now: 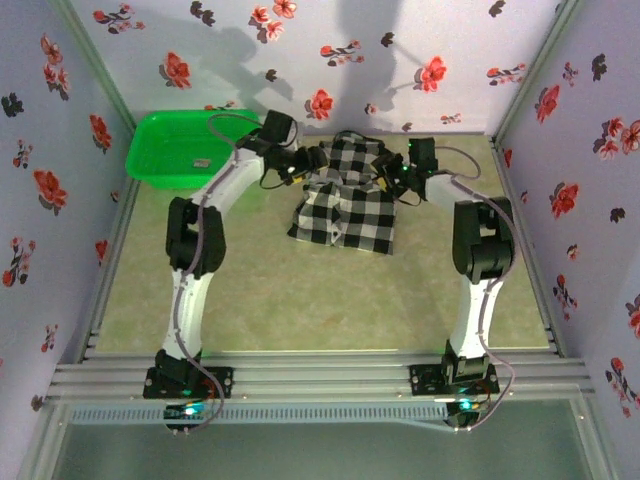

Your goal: Fold and stack the long sleeve shirts

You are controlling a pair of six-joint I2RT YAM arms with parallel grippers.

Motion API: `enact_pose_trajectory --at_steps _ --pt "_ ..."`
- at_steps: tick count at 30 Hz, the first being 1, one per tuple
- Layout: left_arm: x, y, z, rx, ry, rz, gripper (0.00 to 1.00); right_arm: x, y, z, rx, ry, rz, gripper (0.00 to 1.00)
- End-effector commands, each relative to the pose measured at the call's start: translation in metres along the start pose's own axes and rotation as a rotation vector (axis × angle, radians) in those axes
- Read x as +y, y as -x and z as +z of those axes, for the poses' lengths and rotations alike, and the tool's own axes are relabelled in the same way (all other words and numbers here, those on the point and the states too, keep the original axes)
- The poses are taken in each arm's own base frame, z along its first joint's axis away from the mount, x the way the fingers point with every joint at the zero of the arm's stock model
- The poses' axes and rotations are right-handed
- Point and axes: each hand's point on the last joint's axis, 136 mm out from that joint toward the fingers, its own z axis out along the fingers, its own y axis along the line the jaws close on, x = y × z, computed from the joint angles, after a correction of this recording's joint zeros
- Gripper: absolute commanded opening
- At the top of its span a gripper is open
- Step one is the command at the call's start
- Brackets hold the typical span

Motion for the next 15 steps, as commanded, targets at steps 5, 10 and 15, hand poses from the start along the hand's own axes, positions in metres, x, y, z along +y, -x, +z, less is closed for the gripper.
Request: enact_pose_trajectory --at_steps 5,10,15 --pt "0.01 -0.035 -0.052 0.052 0.053 0.031 0.9 -0.021 -0.031 -0.051 0.06 -0.265 -0.231 0.59" --pt "0.033 -0.075 -0.031 0.121 0.117 0.028 0.83 -0.06 -0.056 -0.041 0.112 -0.388 -0.313 0.56" --pt "0.038 -0.096 0.006 0.174 0.158 0.06 0.82 -0.107 -0.081 -0.026 0.164 -0.598 -0.426 0.53"
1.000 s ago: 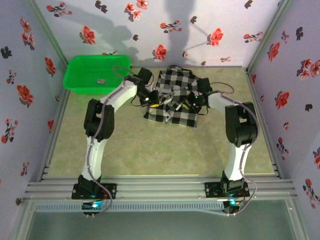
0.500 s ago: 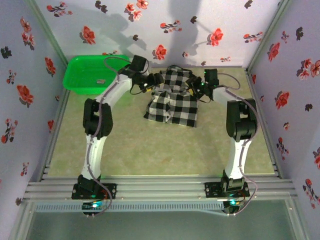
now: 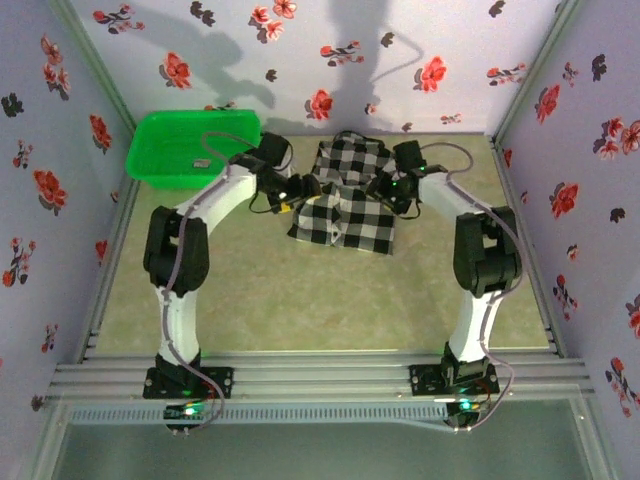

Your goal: Fold and stack the long sleeve shirts

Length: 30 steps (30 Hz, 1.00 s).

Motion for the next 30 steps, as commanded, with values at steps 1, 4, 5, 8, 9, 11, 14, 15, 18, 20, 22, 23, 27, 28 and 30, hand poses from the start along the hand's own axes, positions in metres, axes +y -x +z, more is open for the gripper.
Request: enact_pose_trajectory --at_steps 1,4,5,8,9,11,14,15,18,20,22,23,27,28,30 --pt "0.011 -0.011 0.029 0.04 0.052 0.019 0.82 -0.043 -0.036 0.029 0.075 -0.228 -0.103 0.53" --pt "0.021 -0.017 0.032 0.035 0.081 -0.01 0.82 -0.047 -0.061 0.041 0.101 -0.292 -0.154 0.52" --pt "0.025 -0.019 0.03 0.027 0.093 -0.013 0.83 -0.048 -0.07 0.043 0.106 -0.314 -0.158 0.5" --pt "0.037 -0.025 0.012 0.008 0.132 -0.018 0.86 -0.052 -0.099 0.045 0.136 -0.327 -0.069 0.47" --pt "0.042 -0.027 0.004 0.0 0.138 -0.023 0.87 -0.052 -0.112 0.045 0.15 -0.315 -0.023 0.47" --pt "0.053 -0.033 -0.014 -0.018 0.148 -0.046 0.88 -0.04 -0.139 0.043 0.17 -0.248 0.084 0.47" --pt "0.063 -0.047 -0.036 -0.028 0.153 -0.063 0.9 -0.012 -0.18 0.042 0.204 -0.115 0.247 0.48" --pt "0.066 -0.053 -0.041 -0.025 0.159 -0.068 0.9 -0.005 -0.191 0.042 0.209 -0.086 0.308 0.49" --pt "0.078 -0.075 -0.058 -0.026 0.18 -0.114 0.91 0.031 -0.223 0.046 0.214 0.08 0.565 0.5" --pt "0.084 -0.091 -0.071 -0.039 0.18 -0.167 0.92 0.052 -0.24 0.046 0.186 0.19 0.725 0.52" --pt "0.093 -0.106 -0.082 -0.052 0.191 -0.216 0.92 0.075 -0.254 0.044 0.2 0.274 0.802 0.53" --pt "0.098 -0.112 -0.089 -0.058 0.198 -0.235 0.93 0.087 -0.259 0.04 0.214 0.296 0.812 0.55" --pt "0.11 -0.131 -0.113 -0.088 0.212 -0.289 0.94 0.127 -0.262 0.006 0.262 0.342 0.708 0.59" --pt "0.113 -0.136 -0.117 -0.094 0.211 -0.304 0.94 0.129 -0.261 -0.005 0.259 0.325 0.661 0.61" --pt "0.119 -0.143 -0.123 -0.113 0.215 -0.337 0.95 0.131 -0.256 -0.03 0.252 0.289 0.557 0.64"
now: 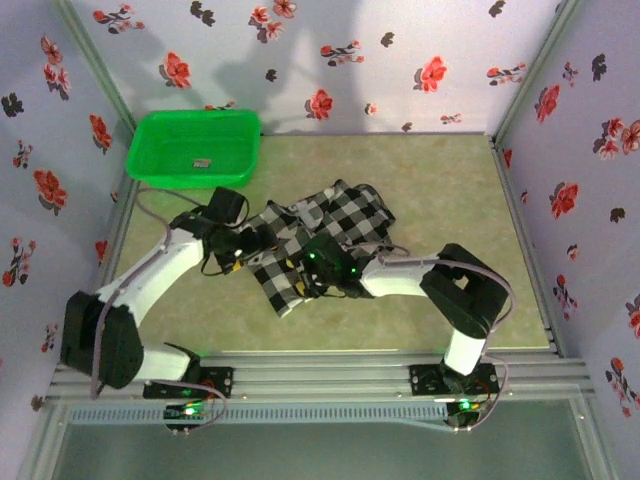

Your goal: Fold and stack the long sleeve shirts

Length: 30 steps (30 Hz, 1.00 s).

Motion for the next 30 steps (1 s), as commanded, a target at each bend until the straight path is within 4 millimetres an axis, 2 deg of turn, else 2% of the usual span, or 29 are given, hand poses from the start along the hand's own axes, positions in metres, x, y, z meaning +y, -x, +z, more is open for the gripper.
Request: enact_pose_trajectory --at_steps 1,4,7,9,11,13,16,19,21,25,30 --pt "0.024 -0.007 -0.011 -0.029 0.055 -0.102 0.95 0.031 -0.009 -0.047 -0.009 -0.042 -0.105 0.64" --pt "0.038 -0.009 -0.017 -0.069 0.079 -0.155 0.95 0.047 0.007 -0.08 -0.058 -0.081 -0.261 0.67" --pt "0.046 -0.011 -0.013 -0.079 0.077 -0.205 0.95 0.076 0.037 -0.094 -0.058 -0.133 -0.535 0.64" --pt "0.046 -0.012 -0.003 -0.063 0.054 -0.23 0.95 0.093 0.042 -0.085 0.061 -0.208 -0.767 0.57" --pt "0.047 -0.012 0.006 -0.044 0.026 -0.272 0.96 0.091 0.055 -0.078 0.13 -0.373 -0.95 0.49" --pt "0.049 -0.01 0.015 -0.047 -0.001 -0.317 0.96 0.101 0.059 -0.067 0.152 -0.382 -1.045 0.43" --pt "0.047 -0.004 0.026 -0.059 -0.054 -0.37 0.96 0.112 0.057 -0.042 0.195 -0.318 -1.077 0.34" --pt "0.035 0.008 0.035 -0.074 -0.114 -0.375 0.95 0.11 0.055 -0.02 0.238 -0.295 -1.064 0.26" --pt "0.03 0.012 0.041 -0.066 -0.124 -0.374 0.94 0.108 0.055 -0.007 0.242 -0.283 -1.052 0.24" --pt "0.035 0.011 0.054 -0.045 -0.093 -0.388 0.92 0.089 0.059 0.016 0.264 -0.309 -1.02 0.24" --pt "0.044 0.009 0.06 -0.047 -0.058 -0.396 0.92 0.068 0.086 0.032 0.192 -0.398 -1.021 0.22"
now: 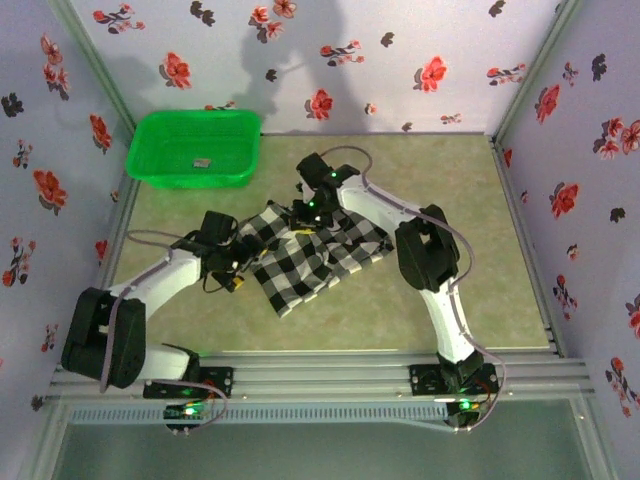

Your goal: Fold and stack the long sleeve shirts

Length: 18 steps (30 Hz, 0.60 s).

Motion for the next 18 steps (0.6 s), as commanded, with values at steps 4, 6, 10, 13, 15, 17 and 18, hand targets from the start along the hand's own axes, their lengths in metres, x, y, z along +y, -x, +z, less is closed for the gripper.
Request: enact_pose_trajectory --at_steps 4,6,10,13,15,17,18 --pt "0.005 0.003 0.006 -0.011 0.013 -0.004 0.92 -0.046 0.009 0.026 -0.043 -0.161 0.016 0.21" --pt "0.001 0.003 0.006 -0.02 -0.013 0.016 0.92 -0.061 0.01 0.032 -0.07 -0.191 0.06 0.2" --pt "0.002 -0.005 0.007 -0.015 0.004 0.063 0.92 -0.081 0.0 0.045 -0.09 -0.206 0.141 0.18" --pt "0.007 -0.008 0.012 -0.01 0.01 0.063 0.9 -0.091 -0.012 0.053 -0.077 -0.195 0.192 0.17" --pt "0.005 -0.008 0.016 -0.009 0.009 0.071 0.88 -0.095 -0.021 0.055 -0.083 -0.181 0.223 0.16" --pt "0.004 -0.008 0.021 -0.007 0.006 0.075 0.87 -0.1 -0.028 0.057 -0.084 -0.174 0.25 0.16" --pt "0.004 -0.008 0.023 -0.007 0.008 0.074 0.87 -0.103 -0.033 0.059 -0.075 -0.173 0.262 0.16"
